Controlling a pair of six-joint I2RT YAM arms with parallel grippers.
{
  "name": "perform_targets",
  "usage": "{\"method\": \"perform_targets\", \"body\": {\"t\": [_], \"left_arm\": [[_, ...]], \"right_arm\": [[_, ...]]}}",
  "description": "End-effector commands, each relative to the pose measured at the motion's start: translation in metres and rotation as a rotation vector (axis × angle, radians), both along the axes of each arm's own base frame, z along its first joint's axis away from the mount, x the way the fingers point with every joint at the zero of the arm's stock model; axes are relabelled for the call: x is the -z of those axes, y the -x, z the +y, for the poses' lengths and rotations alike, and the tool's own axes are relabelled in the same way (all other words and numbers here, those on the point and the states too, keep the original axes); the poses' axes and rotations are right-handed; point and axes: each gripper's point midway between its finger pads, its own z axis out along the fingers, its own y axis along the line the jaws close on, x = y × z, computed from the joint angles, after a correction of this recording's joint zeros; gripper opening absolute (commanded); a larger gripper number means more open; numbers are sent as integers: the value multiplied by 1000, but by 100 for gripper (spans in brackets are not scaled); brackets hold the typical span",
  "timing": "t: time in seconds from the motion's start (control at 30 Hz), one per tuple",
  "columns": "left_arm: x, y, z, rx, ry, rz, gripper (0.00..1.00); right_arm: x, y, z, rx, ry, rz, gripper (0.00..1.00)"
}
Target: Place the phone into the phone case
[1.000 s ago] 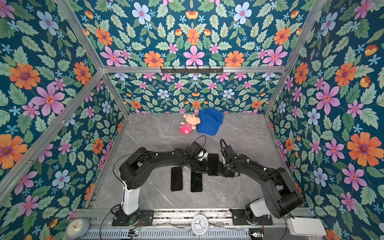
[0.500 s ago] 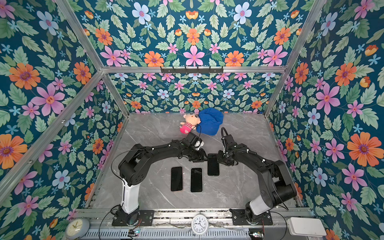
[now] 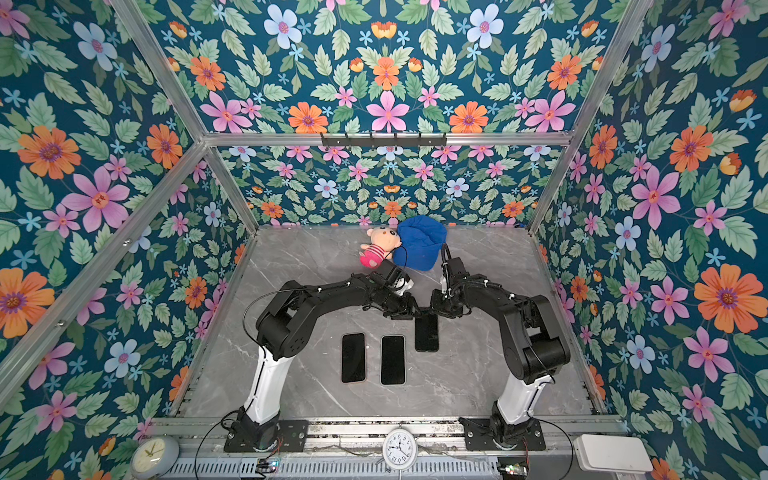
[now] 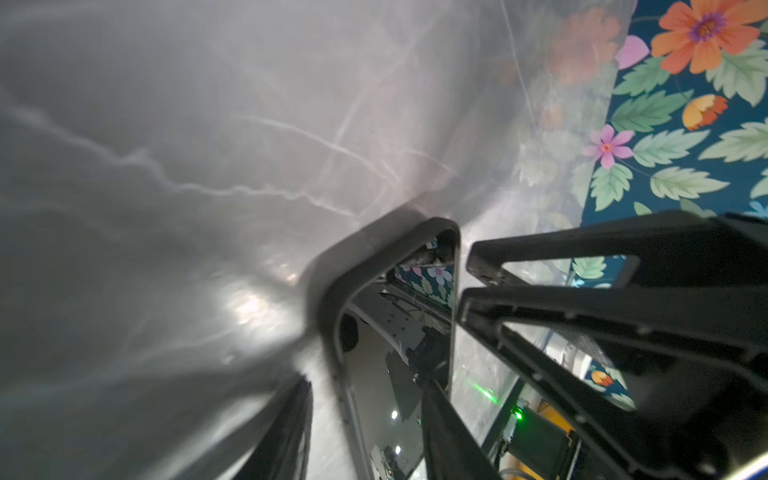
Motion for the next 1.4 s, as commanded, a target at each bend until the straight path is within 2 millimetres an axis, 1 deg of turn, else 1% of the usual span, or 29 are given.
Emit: {"method": "perform_targets", "body": {"t": [0.0, 0.03, 0.2, 0.37, 0.5, 0.57, 0.6, 0.67, 0.77, 0.9, 0.97, 1.07, 1.17, 1.37], "left_arm": [[9, 4, -1, 10, -18, 12, 45], [10, 4, -2, 12, -19, 14, 45], [14, 12, -8, 28, -17, 28, 38], [14, 17, -8, 27, -25, 33, 30], [14, 20, -6, 23, -30, 32, 25], [11, 18, -4, 18, -32, 22, 25], [9, 15, -4, 14, -34, 10, 25], [2, 6, -1, 1, -37, -23, 28], [-5, -12, 1, -11, -45, -59, 31], [-7, -27, -3, -14, -29, -76, 33], [-6, -32, -6, -12, -16, -74, 34], [-6, -37, -12, -4, -1, -78, 34], [-4, -40, -17, 2, 12, -74, 34], [0, -34, -21, 22, 34, -55, 33]], "right_arm": [[3, -1, 1, -20, 1, -1, 37], [4, -1, 1, -20, 3, 1, 36], [4, 0, 1, -23, 0, -2, 29], [7, 1, 0, -19, 2, 2, 21], [8, 5, 1, -21, -4, 16, 20], [2, 6, -3, -21, 16, 13, 20], [-1, 6, -5, -18, 26, 6, 21], [-10, 4, -10, -6, 57, -15, 26], [-19, -9, -8, -7, 53, -43, 35], [-23, -31, 0, -28, 49, -53, 37], [-19, -39, 1, -31, 46, -48, 37], [-9, -43, 1, -35, 31, -23, 37], [1, -40, 2, -39, 15, 13, 34], [11, -24, 1, -42, 7, 51, 27]]}}
